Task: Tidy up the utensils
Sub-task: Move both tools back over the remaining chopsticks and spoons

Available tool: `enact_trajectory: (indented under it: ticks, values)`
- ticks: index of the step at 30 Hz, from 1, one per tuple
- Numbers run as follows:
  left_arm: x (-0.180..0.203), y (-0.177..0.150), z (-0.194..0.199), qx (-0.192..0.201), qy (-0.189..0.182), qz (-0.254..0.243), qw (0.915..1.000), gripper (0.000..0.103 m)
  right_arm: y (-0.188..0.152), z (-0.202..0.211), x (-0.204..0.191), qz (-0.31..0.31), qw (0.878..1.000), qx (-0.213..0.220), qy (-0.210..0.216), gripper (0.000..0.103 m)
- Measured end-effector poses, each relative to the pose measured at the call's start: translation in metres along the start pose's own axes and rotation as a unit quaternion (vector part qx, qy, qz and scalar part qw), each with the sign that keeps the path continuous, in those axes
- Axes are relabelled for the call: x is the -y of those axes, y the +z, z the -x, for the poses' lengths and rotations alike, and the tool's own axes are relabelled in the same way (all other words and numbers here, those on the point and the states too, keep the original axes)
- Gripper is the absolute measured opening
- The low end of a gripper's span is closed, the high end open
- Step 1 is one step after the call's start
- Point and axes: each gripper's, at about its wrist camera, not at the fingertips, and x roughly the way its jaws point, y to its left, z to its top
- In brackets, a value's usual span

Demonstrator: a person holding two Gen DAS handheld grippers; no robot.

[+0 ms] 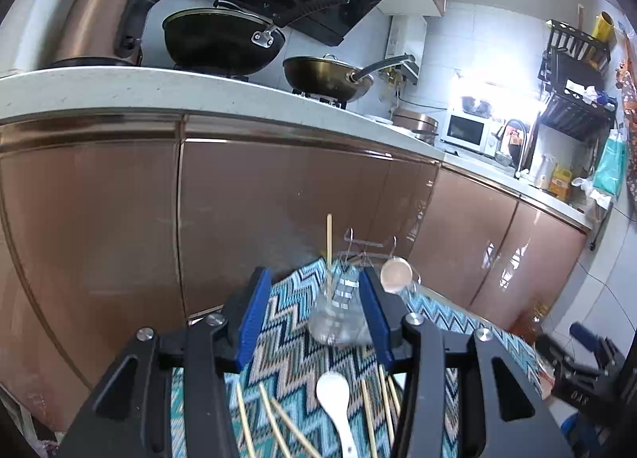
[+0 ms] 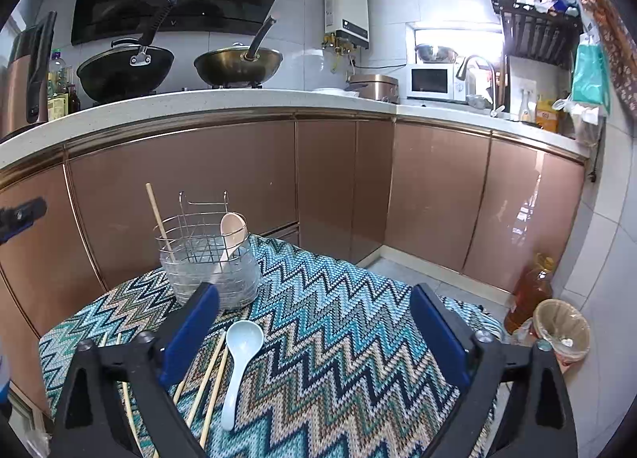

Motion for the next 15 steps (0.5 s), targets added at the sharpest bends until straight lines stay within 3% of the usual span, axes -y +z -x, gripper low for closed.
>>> enact_trajectory:
  ticks: [15]
  values:
    - [-0.014,-0.008,0.079,0.023,0.018,-0.001,0.9996,0.045,0.008,0.084,-0.007,-0.017,0.998,0.056,-0.016,0.103]
